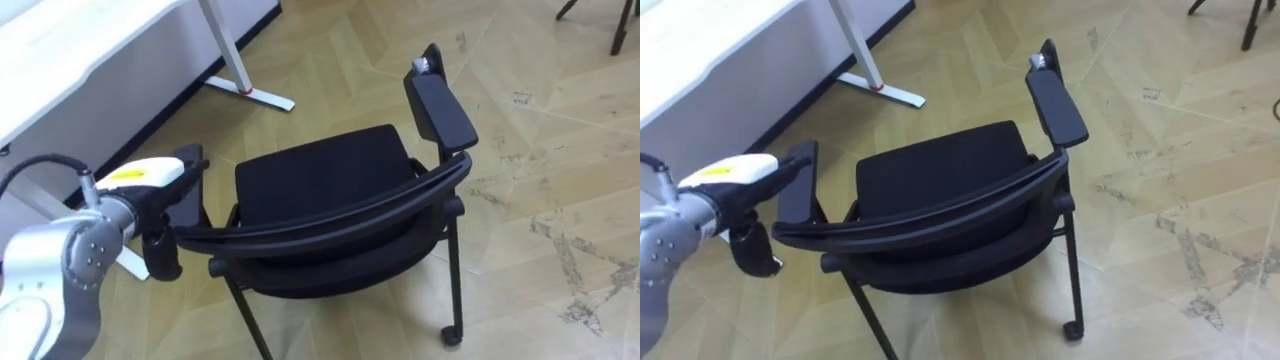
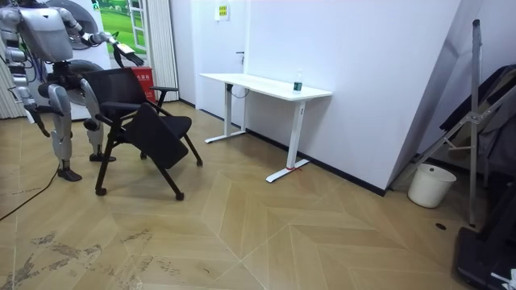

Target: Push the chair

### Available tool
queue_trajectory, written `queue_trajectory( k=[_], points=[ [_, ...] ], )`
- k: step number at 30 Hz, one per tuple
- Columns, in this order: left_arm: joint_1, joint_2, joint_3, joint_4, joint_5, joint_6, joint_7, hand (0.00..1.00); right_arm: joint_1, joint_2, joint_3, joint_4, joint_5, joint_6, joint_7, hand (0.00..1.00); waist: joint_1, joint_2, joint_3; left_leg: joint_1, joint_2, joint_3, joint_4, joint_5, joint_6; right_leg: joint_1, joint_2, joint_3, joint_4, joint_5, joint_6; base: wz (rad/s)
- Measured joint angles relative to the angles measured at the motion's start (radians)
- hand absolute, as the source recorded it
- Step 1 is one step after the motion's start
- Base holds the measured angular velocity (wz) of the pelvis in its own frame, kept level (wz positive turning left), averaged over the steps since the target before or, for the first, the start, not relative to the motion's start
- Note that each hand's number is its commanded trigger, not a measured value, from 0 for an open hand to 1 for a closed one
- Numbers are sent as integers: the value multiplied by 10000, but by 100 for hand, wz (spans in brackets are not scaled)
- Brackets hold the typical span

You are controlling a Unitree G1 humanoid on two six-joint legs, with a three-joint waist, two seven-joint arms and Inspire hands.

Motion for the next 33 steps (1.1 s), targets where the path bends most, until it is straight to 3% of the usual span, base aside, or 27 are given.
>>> queue_trajectory(
  k=[7,13,18,24,27,29,33],
  points=[
    [-278,296,0,-706,-7,119,-1232,0,-46,28,14,-1,-64,-7,18,0,217,-120,84,-34,1,0,23,0,0,-81,-9,-8,5,0,0,0],
    [-453,709,62,-1072,-48,129,-1687,0,-167,30,11,-60,-152,-32,113,0,272,-59,40,-89,-4,1,33,-1,0,-134,-18,-65,19,1,-2,0],
    [-461,726,141,-1077,-127,132,-1827,0,-160,28,6,11,-186,-25,201,0,258,8,-6,-92,-3,0,33,-1,0,-126,-19,-68,40,3,-5,0],
    [-490,727,144,-1084,-1066,131,-1818,0,-155,40,20,193,-144,-31,193,0,111,56,-32,-79,-12,-145,36,-4,3,-31,-18,-124,62,7,-11,5],
    [-527,726,142,-1083,-1227,137,-1796,0,-141,49,25,338,-141,-18,101,0,54,51,9,-35,-12,-177,35,-7,8,-18,-17,-177,82,7,-10,5],
    [-540,722,140,-1083,-1219,138,-1770,0,-165,47,28,307,-122,-19,-68,0,18,19,100,-56,-9,-155,67,-23,35,-86,-13,-52,142,0,-5,-6],
    [-540,665,124,-1081,-1194,140,-1769,0,-172,76,31,277,-66,-22,-149,0,-51,18,125,-187,-10,-169,187,-31,50,-183,-23,-4,208,-25,-4,-1]
  ],
)
